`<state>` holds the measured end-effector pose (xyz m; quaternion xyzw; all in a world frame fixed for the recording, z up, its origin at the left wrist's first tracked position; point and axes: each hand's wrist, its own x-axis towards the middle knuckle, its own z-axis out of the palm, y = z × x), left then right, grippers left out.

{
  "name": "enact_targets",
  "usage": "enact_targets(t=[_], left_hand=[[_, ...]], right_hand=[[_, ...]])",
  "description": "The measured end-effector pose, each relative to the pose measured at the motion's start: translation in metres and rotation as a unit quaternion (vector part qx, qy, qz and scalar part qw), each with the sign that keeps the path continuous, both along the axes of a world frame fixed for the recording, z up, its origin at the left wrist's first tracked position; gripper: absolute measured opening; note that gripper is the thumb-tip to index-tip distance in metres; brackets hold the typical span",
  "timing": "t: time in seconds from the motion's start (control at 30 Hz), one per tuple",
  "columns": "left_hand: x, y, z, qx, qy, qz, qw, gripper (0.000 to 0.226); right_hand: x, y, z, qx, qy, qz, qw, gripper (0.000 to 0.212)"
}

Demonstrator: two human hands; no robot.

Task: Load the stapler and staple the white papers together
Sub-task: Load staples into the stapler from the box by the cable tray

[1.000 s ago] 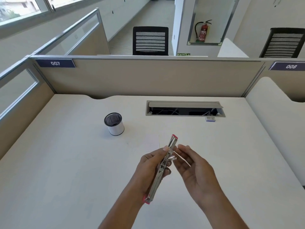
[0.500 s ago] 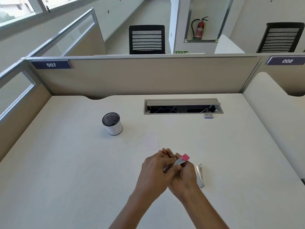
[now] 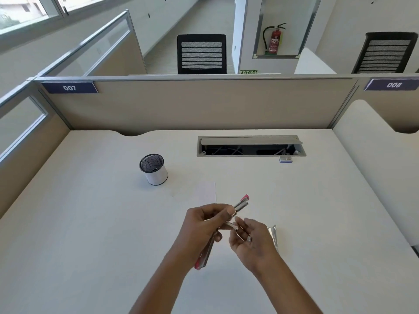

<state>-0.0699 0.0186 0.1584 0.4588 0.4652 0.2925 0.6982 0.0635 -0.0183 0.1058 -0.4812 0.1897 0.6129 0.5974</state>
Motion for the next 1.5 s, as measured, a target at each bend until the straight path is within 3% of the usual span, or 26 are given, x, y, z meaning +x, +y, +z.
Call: enact_targets(t=[0.1,0.23,0.43,0.57,0.7,0.8,1.07,1.2,1.5], left_hand=[[-0.004,0.006,-0.004,-0.052,-0.024,0.026,0.998,0.027],[-0.007,0.01,-0.008,-0.087,-0.039,0.031,0.995,0.028],[-0.007,0.014,-0.009,-0.113,-0.044,-0.01,0.992,0.035],[-0.01,0.014,-0.004,-0.024,0.019,-0.058,0.998,0.038],[-0.012,0.014,-0.006,0.098,0.11,-0.094,0.985,0.022],[-0.013,0.014,-0.009,0.139,0.138,-0.092,0.976,0.016],[-0.013,0.015,-0.016,0.182,0.16,-0.101,0.965,0.018],[-0.012,0.017,-0.021,0.16,0.167,-0.098,0.968,0.019],[-0.017,0.024,-0.028,0.122,0.173,-0.116,0.971,0.031]], right_hand=[[0.0,-0.004,-0.003,-0.024,-0.089,0.06,0.994,0.011],[-0.001,-0.005,0.022,0.089,-0.151,0.066,0.982,0.035],[0.002,0.003,0.037,0.18,-0.353,0.115,0.911,0.027],[0.003,0.005,0.034,0.173,-0.371,0.109,0.906,0.029],[0.001,0.006,0.028,0.151,-0.37,0.089,0.912,0.03],[-0.001,0.007,0.025,0.138,-0.375,0.077,0.913,0.032],[-0.002,0.011,0.019,0.126,-0.394,0.07,0.908,0.037],[-0.003,0.01,0.013,0.118,-0.393,0.074,0.909,0.046],[-0.007,0.012,0.002,0.085,-0.377,0.082,0.918,0.041]])
